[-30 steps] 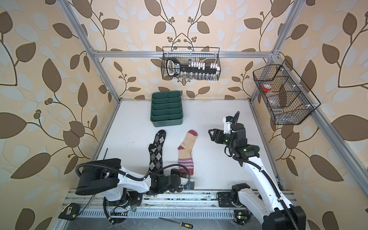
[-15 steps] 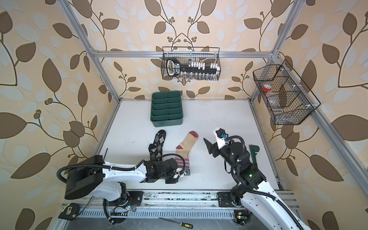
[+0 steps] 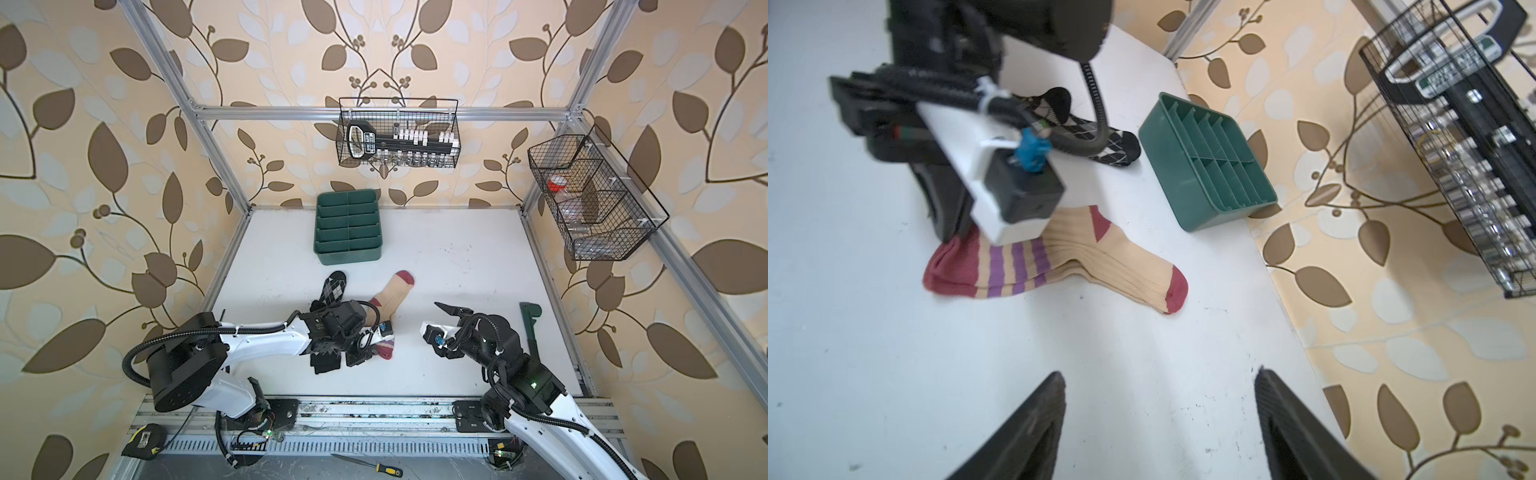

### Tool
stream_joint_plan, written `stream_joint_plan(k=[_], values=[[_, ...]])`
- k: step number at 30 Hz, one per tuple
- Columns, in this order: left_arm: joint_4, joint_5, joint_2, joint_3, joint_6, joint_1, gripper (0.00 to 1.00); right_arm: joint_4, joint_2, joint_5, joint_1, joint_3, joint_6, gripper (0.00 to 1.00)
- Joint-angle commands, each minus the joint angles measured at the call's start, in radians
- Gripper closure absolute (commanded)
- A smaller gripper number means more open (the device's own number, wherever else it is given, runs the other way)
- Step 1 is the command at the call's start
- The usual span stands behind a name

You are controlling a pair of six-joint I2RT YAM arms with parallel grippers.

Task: Roll the socks
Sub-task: 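Swing the right gripper toward the folded cuff held by the left gripper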

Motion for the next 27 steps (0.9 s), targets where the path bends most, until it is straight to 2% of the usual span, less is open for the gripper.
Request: stream_joint_plan(k=[1, 7, 13, 23, 27], values=[[-0.04, 0.128, -0.008, 0.031, -0.043, 0.037, 0.92, -0.095, -0.042, -0.034, 0.068, -0.033, -0.118, 0.29], [-0.124, 0.242, 0.039, 0.097, -0.059, 0.079, 0.91, -0.05, -0.044, 0.071, 0.312, -0.103, -0.105, 0.29], [-0.129, 0.262, 0.044, 0.101, -0.075, 0.088, 0.92, 0.093, 0.116, 0.221, 0.57, -0.141, -0.035, 0.28], [-0.116, 0.258, 0.018, 0.085, -0.073, 0.094, 0.92, 0.481, 0.451, 0.203, 0.601, -0.192, 0.115, 0.29], [-0.102, 0.256, 0.008, 0.075, -0.074, 0.096, 0.92, 0.643, 0.585, 0.187, 0.554, -0.224, 0.119, 0.33]])
